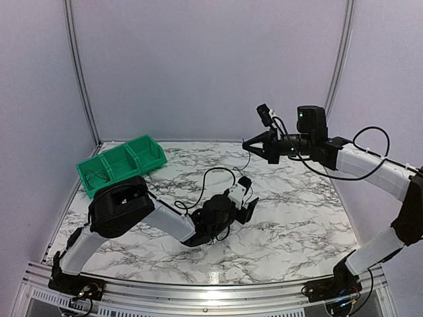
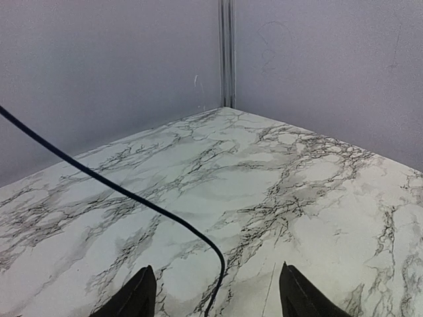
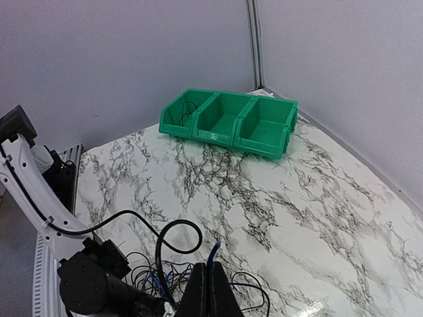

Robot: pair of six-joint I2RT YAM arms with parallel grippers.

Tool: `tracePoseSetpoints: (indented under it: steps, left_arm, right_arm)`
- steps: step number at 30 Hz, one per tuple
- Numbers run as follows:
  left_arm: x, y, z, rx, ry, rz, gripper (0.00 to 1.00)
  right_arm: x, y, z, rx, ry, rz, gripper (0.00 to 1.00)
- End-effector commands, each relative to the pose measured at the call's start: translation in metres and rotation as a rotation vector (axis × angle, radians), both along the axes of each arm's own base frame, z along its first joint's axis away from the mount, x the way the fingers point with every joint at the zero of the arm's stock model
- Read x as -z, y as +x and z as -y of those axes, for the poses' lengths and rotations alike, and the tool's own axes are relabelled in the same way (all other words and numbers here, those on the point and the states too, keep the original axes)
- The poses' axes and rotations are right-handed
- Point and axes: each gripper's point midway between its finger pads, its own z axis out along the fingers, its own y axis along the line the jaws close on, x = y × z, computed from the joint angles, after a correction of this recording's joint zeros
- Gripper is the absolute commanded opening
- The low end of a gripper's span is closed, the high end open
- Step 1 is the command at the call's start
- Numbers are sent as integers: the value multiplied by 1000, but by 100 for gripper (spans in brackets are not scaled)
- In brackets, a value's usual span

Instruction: Untangle the cables

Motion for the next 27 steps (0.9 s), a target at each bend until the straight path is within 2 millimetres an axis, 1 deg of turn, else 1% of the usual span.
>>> tracePoseSetpoints:
  steps: [1, 3, 6, 8, 10, 12, 14, 16, 17, 19, 21, 22, 23, 25, 27]
  left_arm:
    - [21, 8, 10, -17, 40, 9, 66]
    - [22, 12, 19, -15, 40, 12, 66]
    - [32, 19, 26, -23, 57, 3, 61]
    - [33, 21, 30, -13, 50, -2, 50]
    - [32, 20, 31, -5, 44, -5, 34]
    - [26, 17, 29, 3, 34, -10, 20]
    - [11, 12, 26, 14, 17, -1, 13]
    - [2, 2, 20, 37, 9, 10, 10]
    - [-8, -4, 19, 57, -2, 21, 9]
    - [-27, -17, 17, 112, -21, 39, 7]
    - [-48, -31, 13, 164, -40, 61, 2]
    - [-60, -36, 11, 178, -54, 70, 0]
    - [-70, -40, 6, 184, -63, 78, 0]
    - [-94, -47, -3, 194, -89, 94, 0]
    - [-117, -54, -13, 206, -114, 110, 0]
  right_arm:
    - [-7, -4, -1, -31, 31, -6, 0]
    - [-10, -7, -3, -48, 43, -16, 0]
    - [-12, -9, -3, -57, 50, -23, 0]
    - [-12, -10, -3, -60, 51, -24, 0]
    - [-11, -7, -2, -49, 45, -18, 0]
    - [-9, -3, 0, -28, 35, -8, 0]
    - [-6, 5, 6, 9, 21, 4, 0]
    - [0, 16, 13, 65, -9, 39, 0]
    - [5, 25, 18, 111, -34, 60, 0]
    - [16, 50, 34, 260, -95, 98, 0]
    - [31, 77, 58, 422, -154, 103, 0]
    - [41, 86, 69, 476, -180, 90, 0]
    - [49, 94, 78, 512, -196, 71, 0]
    - [66, 105, 88, 543, -216, 25, 0]
    - [84, 110, 88, 536, -237, -27, 0]
